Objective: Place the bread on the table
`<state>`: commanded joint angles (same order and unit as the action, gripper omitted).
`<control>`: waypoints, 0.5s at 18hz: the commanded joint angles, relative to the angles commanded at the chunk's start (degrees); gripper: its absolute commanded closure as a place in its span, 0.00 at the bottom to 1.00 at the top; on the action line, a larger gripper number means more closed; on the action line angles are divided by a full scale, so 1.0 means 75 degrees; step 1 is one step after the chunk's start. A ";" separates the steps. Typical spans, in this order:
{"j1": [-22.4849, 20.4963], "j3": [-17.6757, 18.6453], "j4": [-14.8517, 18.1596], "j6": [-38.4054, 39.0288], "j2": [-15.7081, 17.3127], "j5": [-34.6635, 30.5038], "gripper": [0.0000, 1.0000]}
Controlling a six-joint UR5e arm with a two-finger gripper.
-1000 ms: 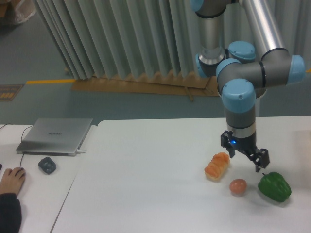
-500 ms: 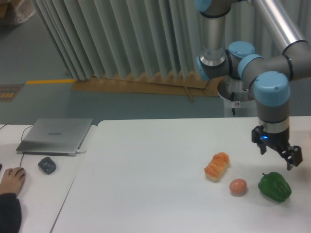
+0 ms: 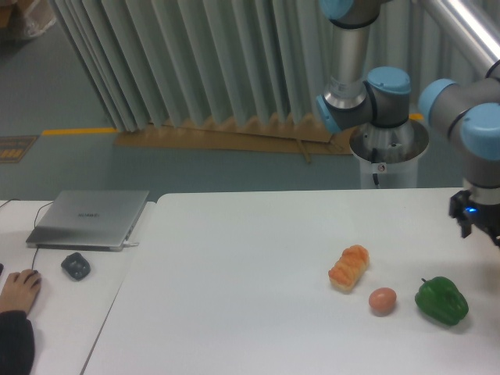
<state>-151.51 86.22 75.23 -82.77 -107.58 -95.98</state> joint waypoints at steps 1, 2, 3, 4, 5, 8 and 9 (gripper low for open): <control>-0.0141 0.0000 0.0012 -0.0223 0.0012 0.0012 0.00; -0.0328 0.0000 0.0012 -0.0481 0.0012 0.0047 0.00; -0.0457 0.0000 0.0012 -0.0634 0.0012 0.0128 0.00; -0.0540 0.0000 0.0012 -0.0798 0.0012 0.0222 0.00; -0.0622 0.0000 0.0012 -0.0916 0.0023 0.0281 0.00; -0.0786 0.0035 0.0012 -0.1150 0.0105 0.0504 0.00; -0.0810 0.0035 0.0012 -0.1244 0.0129 0.0574 0.00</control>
<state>-157.59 86.48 75.32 -92.10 -106.61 -91.68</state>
